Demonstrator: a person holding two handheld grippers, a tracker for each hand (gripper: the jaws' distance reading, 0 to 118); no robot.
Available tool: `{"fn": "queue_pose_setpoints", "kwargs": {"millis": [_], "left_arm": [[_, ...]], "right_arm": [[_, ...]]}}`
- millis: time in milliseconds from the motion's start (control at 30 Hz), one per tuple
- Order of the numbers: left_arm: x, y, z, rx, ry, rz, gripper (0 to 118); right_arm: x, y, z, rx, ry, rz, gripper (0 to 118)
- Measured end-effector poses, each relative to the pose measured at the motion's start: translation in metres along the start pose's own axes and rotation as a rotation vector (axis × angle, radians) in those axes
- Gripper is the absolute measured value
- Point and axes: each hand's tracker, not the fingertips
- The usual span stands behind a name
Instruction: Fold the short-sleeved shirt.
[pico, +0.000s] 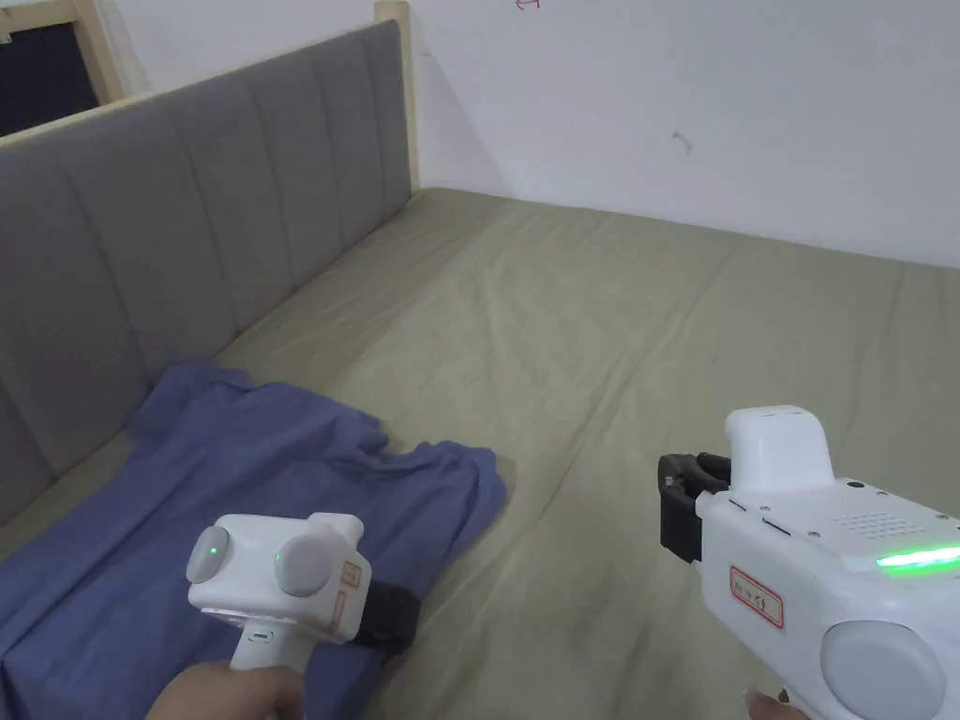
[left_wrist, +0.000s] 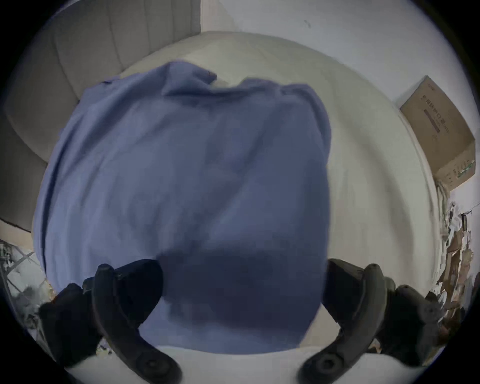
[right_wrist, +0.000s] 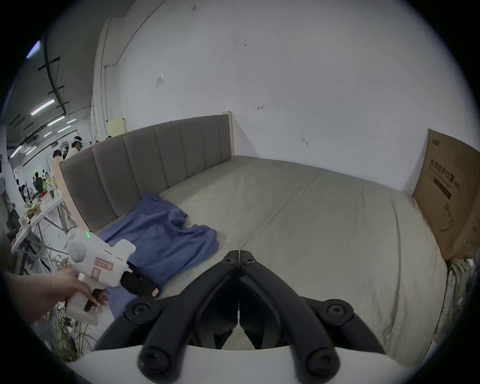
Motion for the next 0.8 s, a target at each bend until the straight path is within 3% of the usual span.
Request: {"fn": "queue_pose_setpoints", "kwargs": {"millis": [100, 133, 167, 200, 233, 267, 333, 433, 600, 700, 800], "left_arm": [[0.016, -0.006, -0.014, -0.027, 0.100, -0.121, 118], [0.015, -0.003, -0.008, -0.007, 0.066, -0.108, 114], [0.014, 0.000, -0.002, -0.013, 0.043, -0.114, 97], [0.014, 0.001, 0.009, 0.003, 0.012, -0.133, 72], [0.014, 0.001, 0.023, 0.049, 0.030, -0.159, 36], [0.008, -0.001, 0.038, 0.097, 0.072, -0.179, 11], [-0.006, -0.006, 0.062, 0.182, 0.187, -0.230, 11], [-0.033, -0.007, 0.109, 0.234, 0.061, -0.113, 11], [-0.021, -0.001, 0.213, 0.481, 0.153, -0.129, 11], [-0.013, 0.013, 0.272, 0.629, 0.048, -0.068, 10], [0.022, 0.023, 0.327, 0.774, -0.048, -0.125, 10]], "right_arm": [[0.004, -0.005, -0.005, -0.027, 0.011, -0.011, 0], [0.006, -0.007, -0.006, -0.036, 0.016, -0.020, 0], [0.008, -0.008, -0.007, -0.042, 0.019, -0.029, 0], [0.010, -0.009, -0.007, -0.048, 0.022, -0.036, 0], [0.010, -0.009, -0.005, -0.050, 0.022, -0.039, 0], [0.012, -0.010, -0.003, -0.050, 0.022, -0.042, 0], [0.015, -0.010, 0.003, -0.042, 0.019, -0.053, 0], [0.020, -0.007, 0.016, -0.025, 0.017, -0.074, 0], [0.032, 0.004, 0.047, 0.031, 0.000, -0.109, 0], [0.042, 0.013, 0.073, 0.082, -0.013, -0.130, 0], [0.054, 0.021, 0.103, 0.141, -0.048, -0.139, 0]]}}
